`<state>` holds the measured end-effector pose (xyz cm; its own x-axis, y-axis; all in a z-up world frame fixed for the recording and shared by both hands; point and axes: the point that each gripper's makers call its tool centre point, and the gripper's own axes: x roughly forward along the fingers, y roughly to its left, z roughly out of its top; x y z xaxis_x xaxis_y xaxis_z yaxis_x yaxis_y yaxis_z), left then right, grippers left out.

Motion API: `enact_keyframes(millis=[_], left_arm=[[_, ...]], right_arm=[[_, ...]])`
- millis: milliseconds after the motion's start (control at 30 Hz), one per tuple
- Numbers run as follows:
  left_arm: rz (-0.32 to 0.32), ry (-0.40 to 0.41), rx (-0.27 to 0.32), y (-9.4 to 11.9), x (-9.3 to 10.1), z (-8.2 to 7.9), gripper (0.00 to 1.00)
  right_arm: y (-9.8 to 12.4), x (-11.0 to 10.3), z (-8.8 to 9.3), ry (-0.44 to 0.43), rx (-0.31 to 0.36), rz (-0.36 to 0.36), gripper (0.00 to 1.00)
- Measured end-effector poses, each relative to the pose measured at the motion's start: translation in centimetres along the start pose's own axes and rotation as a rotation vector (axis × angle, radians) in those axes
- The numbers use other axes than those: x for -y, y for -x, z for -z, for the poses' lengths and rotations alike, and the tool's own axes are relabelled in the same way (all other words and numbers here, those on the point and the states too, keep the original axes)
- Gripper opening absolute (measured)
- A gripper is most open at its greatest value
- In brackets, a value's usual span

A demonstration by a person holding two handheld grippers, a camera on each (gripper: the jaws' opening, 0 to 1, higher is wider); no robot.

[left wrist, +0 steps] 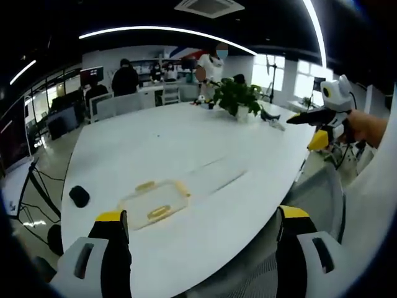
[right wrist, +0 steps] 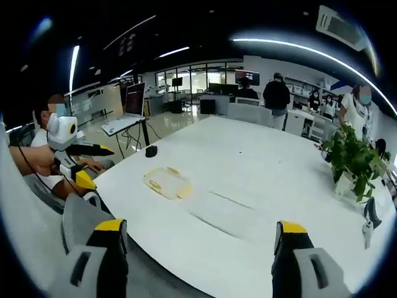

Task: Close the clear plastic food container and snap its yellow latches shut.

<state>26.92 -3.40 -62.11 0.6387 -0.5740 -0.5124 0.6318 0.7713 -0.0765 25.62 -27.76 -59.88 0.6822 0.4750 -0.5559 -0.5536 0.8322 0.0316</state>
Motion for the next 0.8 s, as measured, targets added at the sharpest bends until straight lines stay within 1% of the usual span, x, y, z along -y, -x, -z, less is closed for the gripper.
enact_keyframes(millis=[367, 633, 800], left_arm=[[-0.004, -0.015, 0.006, 0.02, 0.17, -0.32, 0.99], [-0.008, -0.015, 0.007, 0.08, 0.15, -0.36, 0.99], [-0.015, -0.023, 0.005, 0.04, 0.11, -0.38, 0.98]], right_arm=[[-0.04, -0.32, 0.96, -0.015, -0.027, -0.014, 0.99], [0.01, -0.29, 0.82, -0.009, -0.018, -0.014, 0.99], [-0.03, -0.35, 0.98, -0.016, -0.026, -0.020, 0.99]])
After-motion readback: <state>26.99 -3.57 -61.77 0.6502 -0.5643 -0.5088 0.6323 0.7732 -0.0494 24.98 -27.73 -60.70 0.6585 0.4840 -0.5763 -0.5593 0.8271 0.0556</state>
